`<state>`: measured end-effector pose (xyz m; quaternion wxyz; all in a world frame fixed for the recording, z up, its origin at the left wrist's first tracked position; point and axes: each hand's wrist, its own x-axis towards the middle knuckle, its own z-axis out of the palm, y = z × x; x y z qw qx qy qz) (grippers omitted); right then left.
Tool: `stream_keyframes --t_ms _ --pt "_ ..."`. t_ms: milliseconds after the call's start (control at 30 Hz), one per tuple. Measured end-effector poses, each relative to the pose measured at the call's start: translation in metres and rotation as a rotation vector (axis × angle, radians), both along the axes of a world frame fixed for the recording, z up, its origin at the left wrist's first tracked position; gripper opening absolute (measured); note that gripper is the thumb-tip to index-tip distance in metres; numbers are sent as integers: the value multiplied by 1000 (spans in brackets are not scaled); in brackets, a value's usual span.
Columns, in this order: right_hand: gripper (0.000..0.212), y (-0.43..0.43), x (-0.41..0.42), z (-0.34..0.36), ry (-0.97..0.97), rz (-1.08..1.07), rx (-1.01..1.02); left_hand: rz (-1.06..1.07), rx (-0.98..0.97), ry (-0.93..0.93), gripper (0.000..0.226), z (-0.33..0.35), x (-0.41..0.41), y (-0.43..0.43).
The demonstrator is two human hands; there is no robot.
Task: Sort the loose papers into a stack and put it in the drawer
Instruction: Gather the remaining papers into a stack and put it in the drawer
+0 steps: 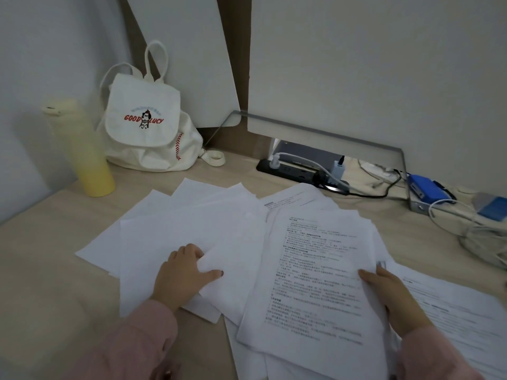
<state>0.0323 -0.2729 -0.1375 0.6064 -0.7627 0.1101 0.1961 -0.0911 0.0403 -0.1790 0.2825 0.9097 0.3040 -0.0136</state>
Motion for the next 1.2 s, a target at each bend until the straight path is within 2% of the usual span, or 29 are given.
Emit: stream_keyframes --t_ms 100,200,267,367,433,467,500,600,633,700,767,800,833,900,1000,1033,1100,1133,1200 --pt "16 -3 3 -5 -28 37 1 39 -157 -79 22 -1 -7 -3" --pt "20 -4 9 -8 -129 71 -95 166 -354 -314 10 26 -16 -2" --pt "31 -2 12 -9 -164 122 -139 223 -374 -495 12 57 -20 1" --pt "63 10 6 -11 -183 260 -206 232 -282 -772 25 113 -26 -3" --pt "81 23 -4 -6 -335 345 -420 183 -293 -876 25 143 -26 -13" --pt "89 29 -11 1 -428 402 -456 152 -337 -895 24 154 -23 -19" --pt "95 36 -20 12 -471 507 -395 118 -387 -893 24 162 -20 -28" --pt "103 64 -60 46 -294 871 -41 33 -516 -831 25 174 -4 -56" --pt "102 74 -71 53 -296 901 30 8 -544 -811 26 175 2 -65" --pt "82 90 -85 55 -400 805 162 -45 -585 -777 27 178 13 -82" --pt "38 97 -88 57 -427 545 289 -110 -649 -763 28 180 19 -95" --pt "28 96 -85 59 -382 420 343 -151 -678 -768 29 178 21 -98" --pt "27 94 -81 62 -308 341 418 -184 -663 -779 29 176 21 -99" --pt "28 84 -71 67 -147 319 618 -215 -489 -789 32 169 16 -92" --pt "41 66 -54 70 -20 308 768 -76 -170 -762 49 148 8 -67" --pt "43 61 -51 71 -13 300 774 -26 -176 -728 53 141 4 -60" --pt "42 53 -44 69 -8 302 774 24 -417 -607 50 130 -3 -54" --pt "43 49 -40 68 -6 299 759 27 -533 -544 44 125 -5 -52" --pt "43 44 -33 63 -5 285 718 13 -589 -443 27 120 -10 -53"
